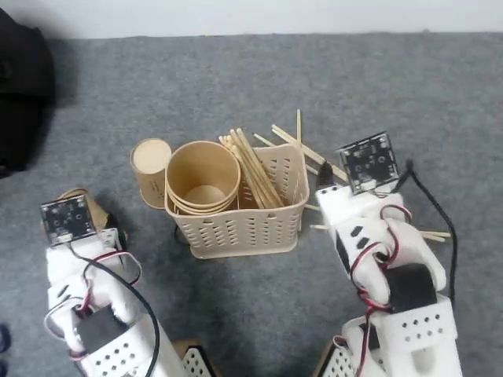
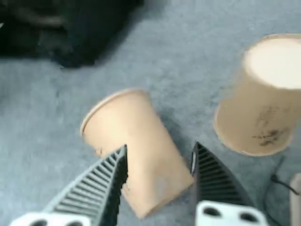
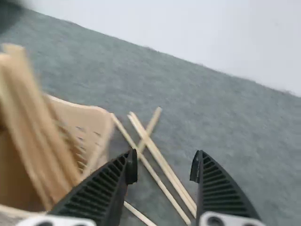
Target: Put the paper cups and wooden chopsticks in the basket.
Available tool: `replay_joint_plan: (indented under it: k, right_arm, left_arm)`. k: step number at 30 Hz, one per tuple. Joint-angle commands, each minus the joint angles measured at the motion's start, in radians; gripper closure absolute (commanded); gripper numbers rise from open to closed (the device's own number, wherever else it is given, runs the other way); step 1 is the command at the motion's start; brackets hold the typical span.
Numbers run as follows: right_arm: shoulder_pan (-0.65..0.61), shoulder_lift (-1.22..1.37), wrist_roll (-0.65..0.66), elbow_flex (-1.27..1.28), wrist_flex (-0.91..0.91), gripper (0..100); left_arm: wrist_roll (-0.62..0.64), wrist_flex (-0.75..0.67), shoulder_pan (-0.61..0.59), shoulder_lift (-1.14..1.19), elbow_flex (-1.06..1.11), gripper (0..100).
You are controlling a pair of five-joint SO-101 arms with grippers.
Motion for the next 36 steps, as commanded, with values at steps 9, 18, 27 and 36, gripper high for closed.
replay_joint_plan:
  k: [9,18,27,36]
  right_arm:
    - [0.136,-0.013,0.014,0.190,-0.067,80.4]
    - [0.137,-0.013,0.014,0.292,-0.140,80.4]
    - [0.137,-0.013,0.014,0.316,-0.157,80.4]
    - [0.137,-0.013,0.020,0.348,-0.196,80.4]
  left_arm:
    - [-0.287,0.304,-0.009,-0.002,-0.438,79]
    - [-0.603,0.430,-0.015,-0.002,-0.487,79]
    - [-0.890,0.436,-0.109,0.170,-0.760,79]
    - [-1.023,0.789,-0.107,0.887,-1.434,79]
